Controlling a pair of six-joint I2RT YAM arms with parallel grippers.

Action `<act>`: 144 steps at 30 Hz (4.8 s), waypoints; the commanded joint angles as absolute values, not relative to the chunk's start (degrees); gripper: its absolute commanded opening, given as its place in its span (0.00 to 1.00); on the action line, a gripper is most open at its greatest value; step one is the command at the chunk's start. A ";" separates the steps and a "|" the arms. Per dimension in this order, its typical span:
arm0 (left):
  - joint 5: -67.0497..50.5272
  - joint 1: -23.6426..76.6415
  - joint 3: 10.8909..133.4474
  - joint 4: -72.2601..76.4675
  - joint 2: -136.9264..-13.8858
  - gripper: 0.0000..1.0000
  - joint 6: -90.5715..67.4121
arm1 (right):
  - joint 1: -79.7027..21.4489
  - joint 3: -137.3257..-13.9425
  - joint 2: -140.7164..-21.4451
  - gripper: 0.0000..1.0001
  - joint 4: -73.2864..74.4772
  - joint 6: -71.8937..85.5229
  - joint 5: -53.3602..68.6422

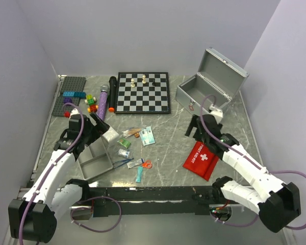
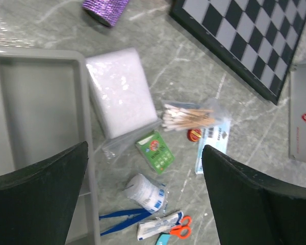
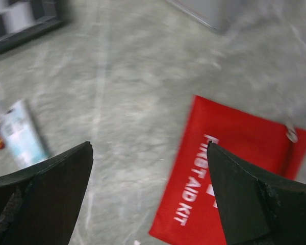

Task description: Organize the medicine kit

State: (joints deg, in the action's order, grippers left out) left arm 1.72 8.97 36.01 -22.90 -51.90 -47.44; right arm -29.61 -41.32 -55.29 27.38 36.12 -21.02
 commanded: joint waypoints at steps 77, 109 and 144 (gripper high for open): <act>-4.31 20.48 33.05 -11.78 -51.07 0.97 -48.60 | -17.49 -34.90 -72.68 0.56 24.70 35.86 4.57; -22.83 20.48 43.33 -7.92 -50.72 0.95 -35.69 | -44.46 -55.02 -61.97 0.00 21.44 0.54 3.85; -51.86 26.98 41.13 4.66 -52.56 0.70 -28.92 | -62.75 -58.27 -58.36 0.00 29.53 -14.33 1.23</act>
